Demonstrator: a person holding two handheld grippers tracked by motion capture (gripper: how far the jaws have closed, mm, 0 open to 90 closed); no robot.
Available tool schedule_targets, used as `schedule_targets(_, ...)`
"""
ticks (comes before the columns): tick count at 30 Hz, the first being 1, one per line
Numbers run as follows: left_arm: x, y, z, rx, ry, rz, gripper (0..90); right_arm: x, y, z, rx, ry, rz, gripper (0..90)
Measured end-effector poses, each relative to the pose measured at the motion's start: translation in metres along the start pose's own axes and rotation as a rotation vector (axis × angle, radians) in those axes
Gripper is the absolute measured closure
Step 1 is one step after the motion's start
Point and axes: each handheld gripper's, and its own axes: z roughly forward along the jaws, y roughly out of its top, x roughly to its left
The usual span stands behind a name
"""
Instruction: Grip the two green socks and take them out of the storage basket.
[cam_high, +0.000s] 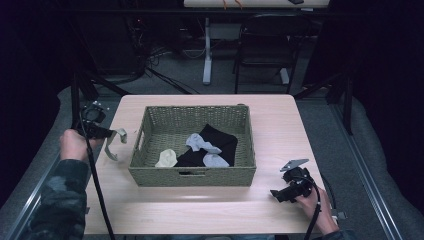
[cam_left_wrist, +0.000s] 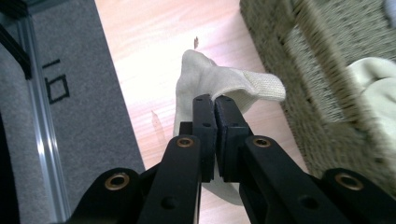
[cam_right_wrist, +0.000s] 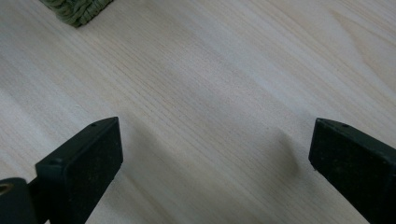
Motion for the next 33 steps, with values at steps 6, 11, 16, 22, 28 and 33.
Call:
schedule_targets(6, 0.002, -0.01, 0.019, 0.002, -0.019, -0.023, 87.5, 0.0, 0.0, 0.0, -0.001, -0.003, -0.001, 2.0)
schedule_targets(11, 0.001, -0.018, 0.042, 0.017, -0.047, -0.038, 87.2, 0.0, 0.0, 0.0, 0.002, -0.005, 0.002, 2.0)
schedule_targets(16, 0.0, -0.023, 0.054, 0.023, -0.055, -0.044, 86.9, 0.001, 0.0, 0.001, -0.003, 0.008, 0.013, 2.0)
schedule_targets(22, 0.002, -0.031, 0.071, 0.041, -0.087, -0.064, 85.9, 0.001, -0.001, 0.002, -0.012, 0.004, 0.02, 2.0)
schedule_targets(28, 0.002, -0.037, 0.08, 0.031, -0.113, -0.073, 80.0, 0.001, -0.001, 0.001, -0.008, 0.001, 0.014, 2.0)
schedule_targets(33, 0.003, -0.038, 0.057, -0.031, -0.095, -0.109, 42.2, 0.0, 0.0, 0.001, -0.005, -0.007, 0.001, 2.0)
